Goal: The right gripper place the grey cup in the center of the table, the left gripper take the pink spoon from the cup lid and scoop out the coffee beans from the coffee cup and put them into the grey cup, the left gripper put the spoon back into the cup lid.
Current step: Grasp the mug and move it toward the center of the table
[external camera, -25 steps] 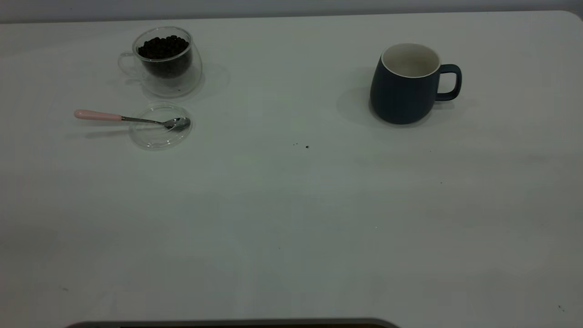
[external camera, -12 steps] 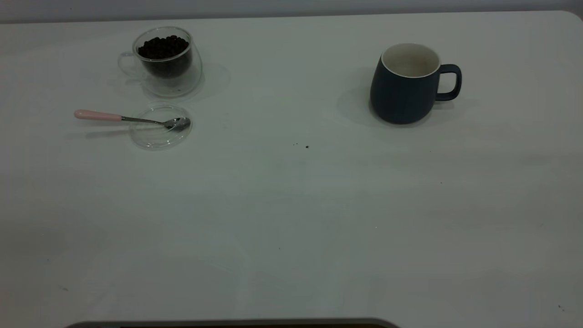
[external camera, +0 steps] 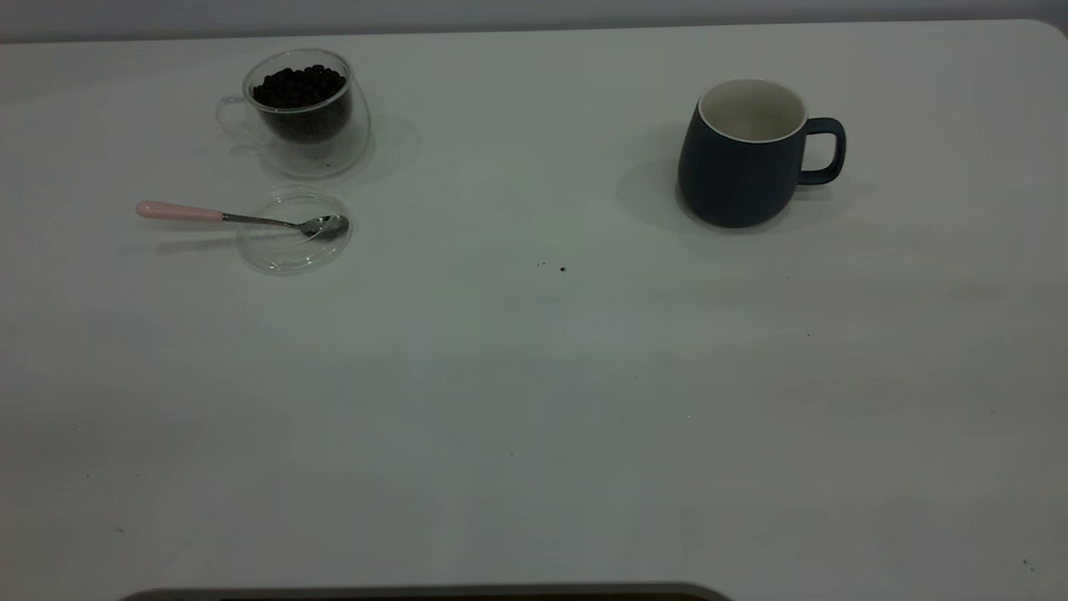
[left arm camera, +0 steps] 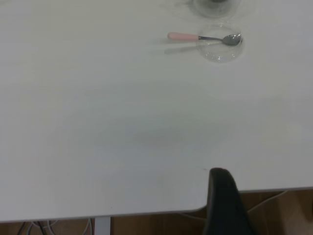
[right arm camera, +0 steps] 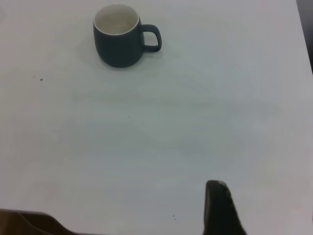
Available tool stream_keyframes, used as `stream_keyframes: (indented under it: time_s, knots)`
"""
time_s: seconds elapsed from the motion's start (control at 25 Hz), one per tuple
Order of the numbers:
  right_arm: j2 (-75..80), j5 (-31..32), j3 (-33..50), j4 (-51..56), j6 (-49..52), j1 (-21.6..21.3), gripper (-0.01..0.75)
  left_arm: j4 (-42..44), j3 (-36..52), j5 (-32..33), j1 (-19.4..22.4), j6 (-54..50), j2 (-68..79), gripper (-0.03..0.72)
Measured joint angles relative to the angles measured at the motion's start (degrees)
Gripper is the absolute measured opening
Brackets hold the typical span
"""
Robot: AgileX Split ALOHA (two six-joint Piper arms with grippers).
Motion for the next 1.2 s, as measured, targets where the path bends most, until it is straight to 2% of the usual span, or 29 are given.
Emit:
stream_keyframes:
  time_s: [0.52, 0.68, 0.88, 1.2]
  knots:
    - [0.08, 0.0, 0.0, 1.24, 0.0, 0.0, 0.482, 0.0, 0.0, 0.0, 0.0, 0.0, 0.0, 0.48]
    - [5.03, -0.57, -1.46, 2.13, -1.05, 0.0, 0.503, 0.0, 0.0, 0.0, 0.0, 0.0, 0.0, 0.48]
    - [20.16, -6.87, -4.89, 2.96, -9.65, 0.0, 0.584, 0.0, 0.0, 0.0, 0.0, 0.0, 0.0, 0.48]
    - [51.97, -21.96, -9.6, 10.83, -28.94, 0.0, 0.587, 0.0, 0.0, 0.0, 0.0, 0.0, 0.0, 0.48]
